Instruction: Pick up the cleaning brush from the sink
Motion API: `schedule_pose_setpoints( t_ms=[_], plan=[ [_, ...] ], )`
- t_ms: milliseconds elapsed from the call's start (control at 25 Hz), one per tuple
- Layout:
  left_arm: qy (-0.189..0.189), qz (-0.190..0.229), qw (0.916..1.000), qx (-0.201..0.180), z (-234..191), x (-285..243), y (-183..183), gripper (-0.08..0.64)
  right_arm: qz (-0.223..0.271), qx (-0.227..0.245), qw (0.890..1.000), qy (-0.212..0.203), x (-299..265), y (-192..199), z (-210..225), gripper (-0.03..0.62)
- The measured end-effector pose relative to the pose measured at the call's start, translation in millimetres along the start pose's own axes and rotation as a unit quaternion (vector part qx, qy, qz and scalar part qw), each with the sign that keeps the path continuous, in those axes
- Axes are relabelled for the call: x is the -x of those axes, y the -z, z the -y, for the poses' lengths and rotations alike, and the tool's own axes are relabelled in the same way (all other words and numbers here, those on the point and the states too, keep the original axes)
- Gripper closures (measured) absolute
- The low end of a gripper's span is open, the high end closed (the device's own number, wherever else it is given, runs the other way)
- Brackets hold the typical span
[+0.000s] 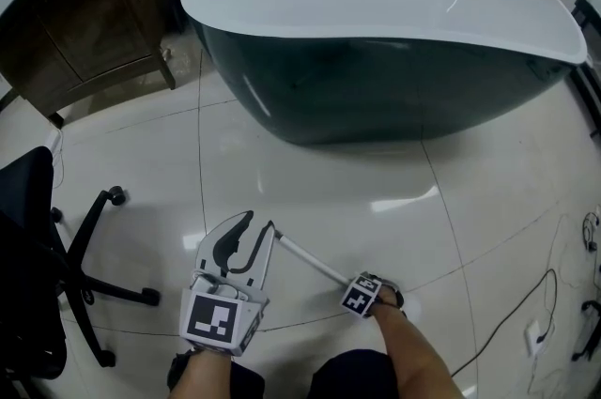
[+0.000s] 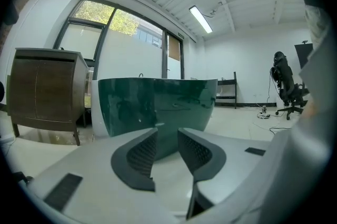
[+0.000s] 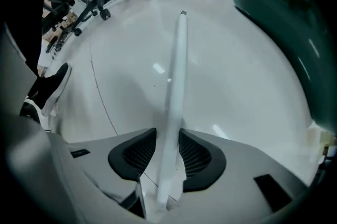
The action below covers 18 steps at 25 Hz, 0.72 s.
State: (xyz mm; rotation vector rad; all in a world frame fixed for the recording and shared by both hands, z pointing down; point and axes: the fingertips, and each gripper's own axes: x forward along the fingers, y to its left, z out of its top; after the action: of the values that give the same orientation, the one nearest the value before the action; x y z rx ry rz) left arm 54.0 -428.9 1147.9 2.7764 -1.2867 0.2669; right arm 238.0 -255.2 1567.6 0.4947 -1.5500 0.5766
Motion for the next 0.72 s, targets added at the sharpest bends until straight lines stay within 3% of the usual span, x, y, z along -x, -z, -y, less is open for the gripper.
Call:
schedule_pose_setpoints(
  t_ms=[200,400,560,720],
  plan=[
    [0.011,0.001,0.9999,0.001,6.8,0.0,-3.2,0.451,-0.015,0.034,0.999,-0.004,1.3,-1.4,-0.1,0.483],
    [0.019,-0.002,0.9998,0.002,12.7,1.2,-2.5,0.451,0.002,-0.015,1.0,-0.026,1.2,-6.0,-6.8,0.532],
    [0.021,0.0,0.9998,-0.002,17.3,2.1,-4.7,0.451,0.003,-0.029,0.999,-0.015,1.6,-2.8,-7.0,0.534],
    [0.021,0.008,0.9997,-0.007,20.7,3.9,-9.1,0.451,0.045,-0.065,0.996,-0.044,4.9,-10.4,-20.0,0.534]
  ],
)
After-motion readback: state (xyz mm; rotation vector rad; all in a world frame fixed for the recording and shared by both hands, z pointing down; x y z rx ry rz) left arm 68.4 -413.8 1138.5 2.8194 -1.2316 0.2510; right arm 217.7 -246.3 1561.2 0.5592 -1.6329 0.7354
